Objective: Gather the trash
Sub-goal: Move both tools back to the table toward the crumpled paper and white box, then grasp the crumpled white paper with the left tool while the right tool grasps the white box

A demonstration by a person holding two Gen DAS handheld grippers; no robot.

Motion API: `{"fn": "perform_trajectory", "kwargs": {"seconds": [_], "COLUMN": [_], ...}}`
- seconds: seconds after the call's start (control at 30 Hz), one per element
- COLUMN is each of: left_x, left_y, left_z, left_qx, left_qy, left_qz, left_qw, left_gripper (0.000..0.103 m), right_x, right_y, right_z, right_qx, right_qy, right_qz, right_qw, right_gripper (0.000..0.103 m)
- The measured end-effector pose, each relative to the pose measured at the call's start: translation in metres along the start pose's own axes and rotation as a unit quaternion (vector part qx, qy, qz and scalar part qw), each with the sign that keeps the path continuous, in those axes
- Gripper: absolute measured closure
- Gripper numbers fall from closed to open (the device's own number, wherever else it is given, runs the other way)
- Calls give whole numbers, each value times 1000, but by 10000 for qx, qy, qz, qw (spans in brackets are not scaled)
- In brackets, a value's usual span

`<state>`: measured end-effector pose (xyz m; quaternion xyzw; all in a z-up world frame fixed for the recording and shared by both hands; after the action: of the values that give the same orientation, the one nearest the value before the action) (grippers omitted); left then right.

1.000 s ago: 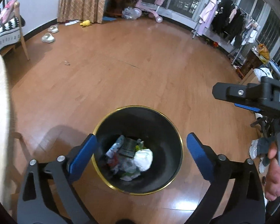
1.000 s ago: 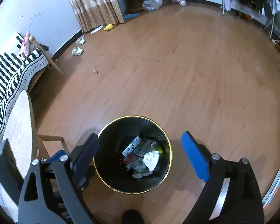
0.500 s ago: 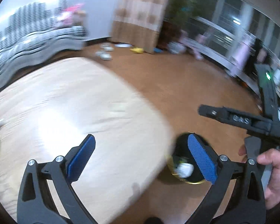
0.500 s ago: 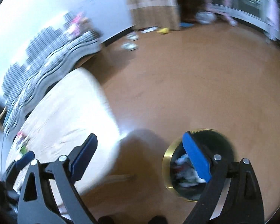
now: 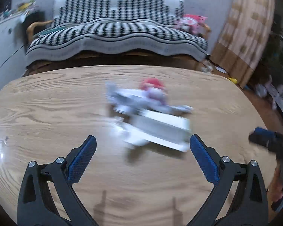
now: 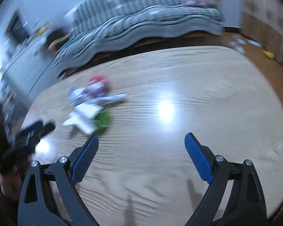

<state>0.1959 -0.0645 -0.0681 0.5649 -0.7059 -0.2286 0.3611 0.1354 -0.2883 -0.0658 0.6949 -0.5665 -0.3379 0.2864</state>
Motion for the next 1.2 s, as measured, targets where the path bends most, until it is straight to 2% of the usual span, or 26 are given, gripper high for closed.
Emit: {"fn": "perform_trajectory", "kwargs": {"seconds": [0.1, 0.17, 0.3, 0.47, 0.57, 0.6, 0.63, 0.67, 0.7, 0.83, 0.97, 1.03, 1.1, 1.2], "left_x": [-22, -24, -15, -7, -7, -6, -7, -10, -13, -23, -49, -74, -92, -105], "left_y": [-14, -30, -73, -104, -112, -112, -111, -110, -108, -88, -57, -41, -30, -23], "left_z": [-24, -36, -50, -49, -50, -50, -49, -47, -46, -46, -51, -51, -47, -37], "left_qx": [-48, -163, -303, -417, -335, -318, -328, -410, -409, -276, 8, 77, 41, -17], "left_qy": [64, 84, 279, 295, 211, 250, 298, 355, 398, 388, 461, 657, 836, 928], "left_qz": [192, 291, 454, 404, 253, 317, 373, 346, 336, 337, 80, -134, -273, -327], "left_qw": [9998, 9994, 9981, 9979, 9989, 9987, 9983, 9979, 9978, 9983, 9989, 9977, 9961, 9951], "left_gripper": [7, 7, 7, 7, 7, 14, 28, 36, 38, 41, 41, 41, 41, 41], "right_x": [-41, -54, -53, -44, -44, -45, -47, -51, -55, -77, -101, -112, -122, -132], "right_y": [-29, -41, -57, -57, -59, -60, -62, -64, -65, -70, -84, -92, -104, -123], "right_z": [-16, -16, -15, -14, -14, -15, -17, -19, -21, -30, -41, -48, -55, -54], "right_qx": [-137, -192, -306, -320, -334, -332, -339, -337, -326, -289, -307, -361, -497, -791], "right_qy": [605, 673, 515, 516, 656, 683, 706, 745, 802, 1168, 1699, 1900, 2191, 2530], "right_qz": [85, 2, -93, -129, -111, -119, -143, -183, -199, -214, -6, -43, 114, 218], "right_qw": [9980, 9976, 9982, 9981, 9972, 9970, 9968, 9965, 9960, 9925, 9850, 9811, 9744, 9640], "right_gripper": [14, 14, 14, 14, 14, 14, 14, 14, 14, 14, 14, 14, 19, 30]}}
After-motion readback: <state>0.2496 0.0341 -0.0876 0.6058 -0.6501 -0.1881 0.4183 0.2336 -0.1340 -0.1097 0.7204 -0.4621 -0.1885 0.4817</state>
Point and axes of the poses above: each gripper's, at about its wrist camera, not at the fingertips, and y roughly against the way its jaws point, x to its right, z to its underside, the point moved 9 cm from there along -y, roughly the way its jaws point, and after that the axes turned 11 degrees about y, right-handed, at the moved point
